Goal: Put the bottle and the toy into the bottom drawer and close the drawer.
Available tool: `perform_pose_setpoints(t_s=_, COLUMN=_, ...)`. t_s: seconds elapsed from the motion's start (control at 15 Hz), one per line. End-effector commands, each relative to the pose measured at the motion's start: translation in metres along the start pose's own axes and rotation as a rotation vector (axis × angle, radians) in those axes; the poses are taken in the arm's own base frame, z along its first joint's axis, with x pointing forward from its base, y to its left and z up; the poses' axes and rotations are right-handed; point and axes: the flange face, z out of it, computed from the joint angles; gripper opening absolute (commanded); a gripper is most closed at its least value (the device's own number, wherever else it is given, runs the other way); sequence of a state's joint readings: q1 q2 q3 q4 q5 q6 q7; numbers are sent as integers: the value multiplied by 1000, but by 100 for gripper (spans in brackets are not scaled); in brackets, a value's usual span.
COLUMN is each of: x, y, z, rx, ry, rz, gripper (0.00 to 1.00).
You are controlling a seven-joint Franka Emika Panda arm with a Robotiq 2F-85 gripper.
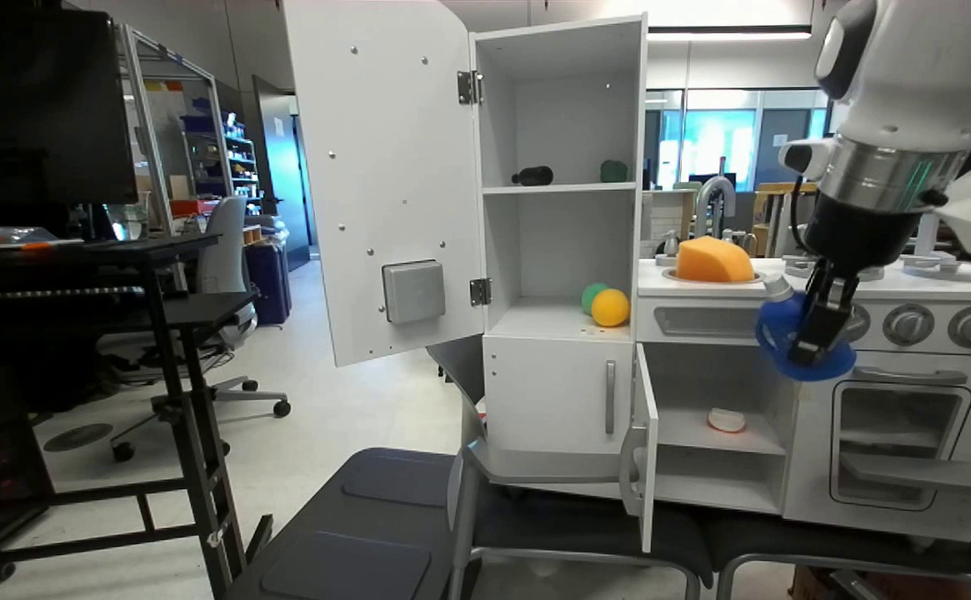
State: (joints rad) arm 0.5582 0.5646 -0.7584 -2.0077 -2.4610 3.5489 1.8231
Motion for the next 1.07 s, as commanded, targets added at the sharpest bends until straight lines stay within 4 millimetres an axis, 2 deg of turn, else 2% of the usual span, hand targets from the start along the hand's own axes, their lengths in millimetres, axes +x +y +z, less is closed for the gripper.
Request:
perform_pose_setpoints(t_s=0.0, x=5, y=-28, z=47, rx=35, ry=-164, rz=-26, gripper=21)
perform_pose_setpoints(t_s=0.2, x=-1, y=-43, z=88, rx=-19, ry=-261, rz=-11, gripper=21)
perform_pose_setpoints(t_s=0.27, x=-7, y=-43, z=104, rx=-41, ry=-292, rz=3, gripper=21)
perform_pose_setpoints(t_s=0.33, x=1, y=-45, z=111, rx=-71, ry=-307, rz=7, gripper=21)
perform_pose_setpoints(t_s=0.47, x=-8, y=-36, z=132, rx=-125, ry=-297, rz=28, gripper=21)
perform_pose_setpoints(t_s=0.53, x=-3, y=-29, z=136, rx=-162, ry=-284, rz=47, gripper=21)
perform_pose_setpoints(t_s=0.67, x=-7, y=-19, z=150, rx=-218, ry=-267, rz=82, gripper=21)
perform_pose_setpoints(t_s=0.73, x=0, y=-16, z=147, rx=-246, ry=-253, rz=93, gripper=21)
perform_pose_setpoints(t_s=0.8, x=0, y=-12, z=155, rx=-273, ry=-229, rz=111, gripper=21)
perform_pose_setpoints(t_s=0.87, x=7, y=-10, z=170, rx=-292, ry=-208, rz=117, gripper=21)
perform_pose_setpoints(t_s=1.0, x=22, y=-8, z=177, rx=-322, ry=-169, rz=137, gripper=21)
